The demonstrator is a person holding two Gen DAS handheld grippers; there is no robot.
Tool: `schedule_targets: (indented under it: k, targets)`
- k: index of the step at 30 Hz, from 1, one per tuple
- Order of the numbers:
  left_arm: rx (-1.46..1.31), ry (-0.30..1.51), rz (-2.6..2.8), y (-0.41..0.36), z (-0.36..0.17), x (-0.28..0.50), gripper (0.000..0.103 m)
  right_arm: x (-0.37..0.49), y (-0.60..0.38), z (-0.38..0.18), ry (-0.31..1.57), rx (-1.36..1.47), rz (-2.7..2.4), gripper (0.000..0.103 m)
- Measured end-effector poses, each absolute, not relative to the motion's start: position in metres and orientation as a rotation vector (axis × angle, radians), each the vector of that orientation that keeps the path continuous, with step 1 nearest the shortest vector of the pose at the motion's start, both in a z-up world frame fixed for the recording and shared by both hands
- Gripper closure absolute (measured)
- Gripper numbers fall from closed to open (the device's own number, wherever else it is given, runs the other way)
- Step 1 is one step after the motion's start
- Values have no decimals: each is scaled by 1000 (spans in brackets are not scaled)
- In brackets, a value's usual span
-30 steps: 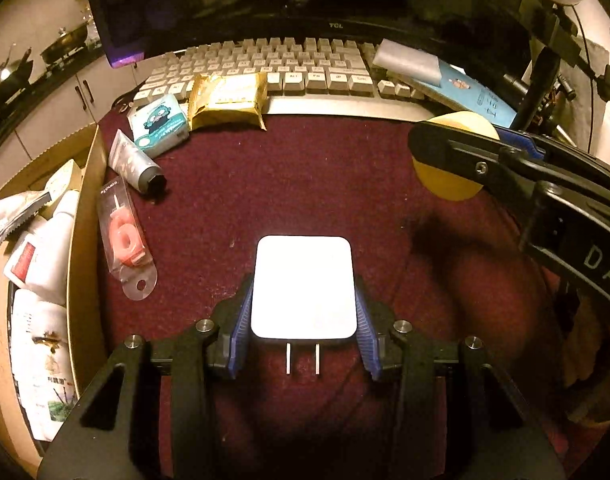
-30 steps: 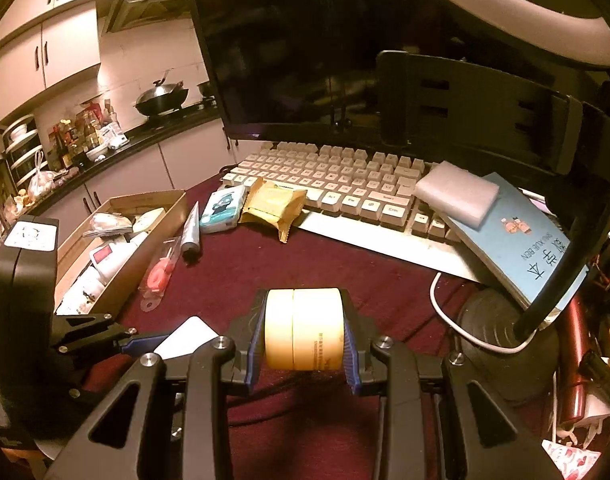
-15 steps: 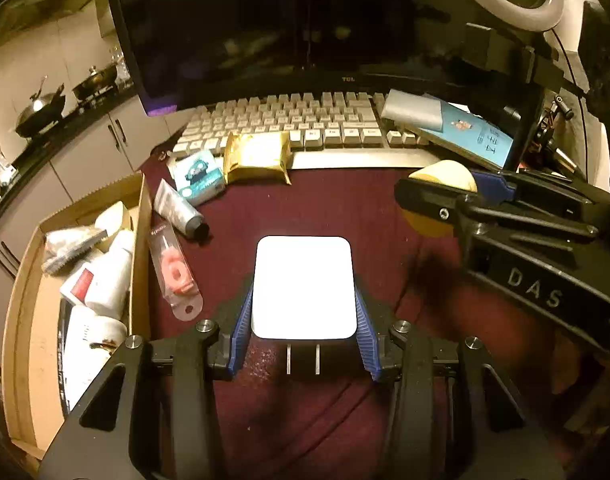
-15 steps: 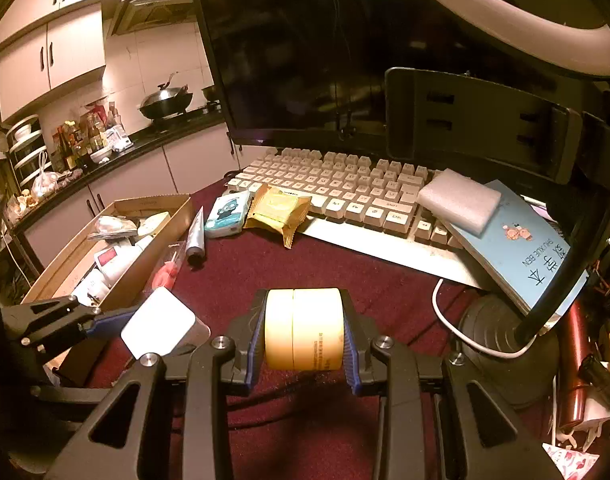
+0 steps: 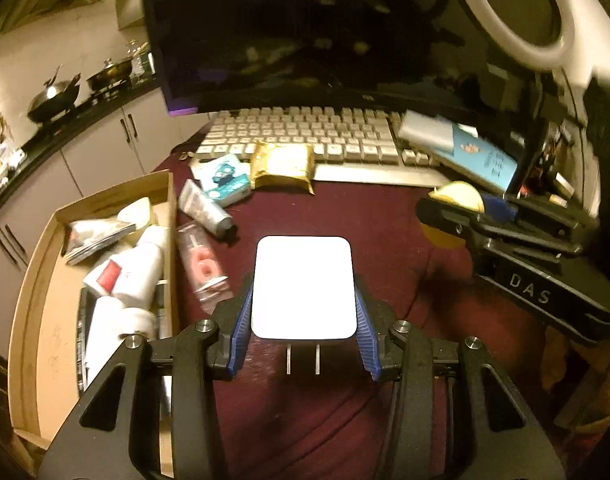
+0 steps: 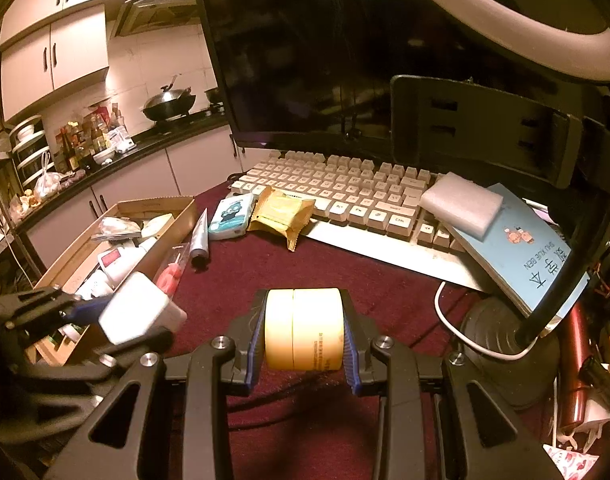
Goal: Organize objects
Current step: 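Carry the white charger and yellow round tin over the tray with both grippers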
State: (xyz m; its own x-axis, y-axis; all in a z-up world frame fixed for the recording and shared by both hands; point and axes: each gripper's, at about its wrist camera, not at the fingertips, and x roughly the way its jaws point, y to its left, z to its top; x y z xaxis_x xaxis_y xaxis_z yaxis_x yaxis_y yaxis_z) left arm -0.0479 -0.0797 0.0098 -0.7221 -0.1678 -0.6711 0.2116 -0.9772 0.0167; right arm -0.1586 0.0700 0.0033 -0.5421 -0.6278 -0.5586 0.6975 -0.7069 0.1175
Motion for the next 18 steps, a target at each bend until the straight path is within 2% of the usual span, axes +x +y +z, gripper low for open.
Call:
schedule_targets:
  k: [8, 10, 13, 18]
  targets:
    - [984, 344, -2616, -186, 50, 1, 58, -158, 69, 4, 151, 750, -2235, 71]
    - [993, 352, -2528, -218, 56, 14, 58, -158, 70, 4, 150, 752, -2233, 71]
    - [1050, 409, -2422, -258, 53, 31, 58, -156, 69, 3, 151, 754, -2232, 71]
    - [1216, 403, -2279, -283, 27, 39, 58, -157, 67, -1, 154, 772, -2229, 71]
